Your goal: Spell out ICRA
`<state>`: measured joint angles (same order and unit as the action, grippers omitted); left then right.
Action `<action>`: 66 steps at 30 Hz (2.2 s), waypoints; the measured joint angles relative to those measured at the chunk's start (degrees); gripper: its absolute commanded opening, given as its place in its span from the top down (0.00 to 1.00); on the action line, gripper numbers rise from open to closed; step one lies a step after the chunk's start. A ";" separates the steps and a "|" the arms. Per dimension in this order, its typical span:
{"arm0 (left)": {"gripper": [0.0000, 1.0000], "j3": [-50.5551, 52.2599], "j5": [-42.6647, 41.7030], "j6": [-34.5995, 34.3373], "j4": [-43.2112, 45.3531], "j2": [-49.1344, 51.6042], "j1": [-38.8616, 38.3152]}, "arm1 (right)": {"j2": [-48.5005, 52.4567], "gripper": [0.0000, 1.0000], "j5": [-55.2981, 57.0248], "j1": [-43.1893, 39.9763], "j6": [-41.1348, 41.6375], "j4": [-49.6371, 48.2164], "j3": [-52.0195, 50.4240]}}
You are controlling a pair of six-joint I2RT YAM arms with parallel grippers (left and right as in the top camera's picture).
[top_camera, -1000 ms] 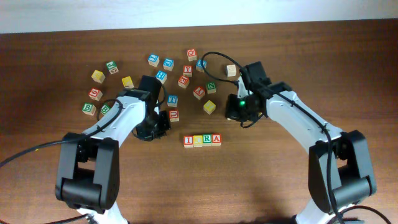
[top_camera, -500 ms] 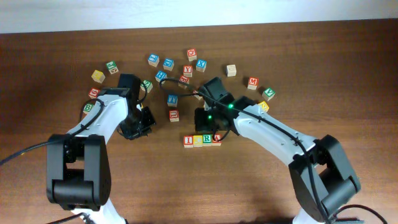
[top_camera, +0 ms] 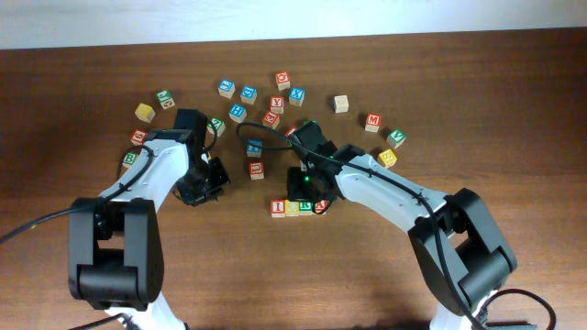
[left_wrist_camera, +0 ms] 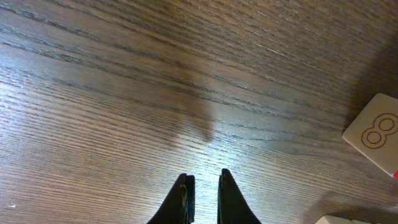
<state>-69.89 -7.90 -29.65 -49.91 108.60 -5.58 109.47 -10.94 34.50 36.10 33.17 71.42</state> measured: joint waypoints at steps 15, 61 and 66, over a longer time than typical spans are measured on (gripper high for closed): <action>0.93 0.00 0.00 0.00 0.00 0.00 0.00 | 0.00 0.96 -0.04 0.00 0.09 0.81 0.00; 0.93 0.28 -4.13 5.18 -1.44 0.00 -14.67 | 0.55 0.96 -7.41 -11.52 -7.98 12.61 -2.54; 0.94 0.31 -4.57 5.16 -1.44 0.00 -14.67 | 0.55 0.96 -8.07 -11.52 -7.93 11.87 -3.48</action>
<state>-69.58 -12.47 -24.49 -51.35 108.60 -20.25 110.02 -19.00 22.98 28.16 45.04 67.94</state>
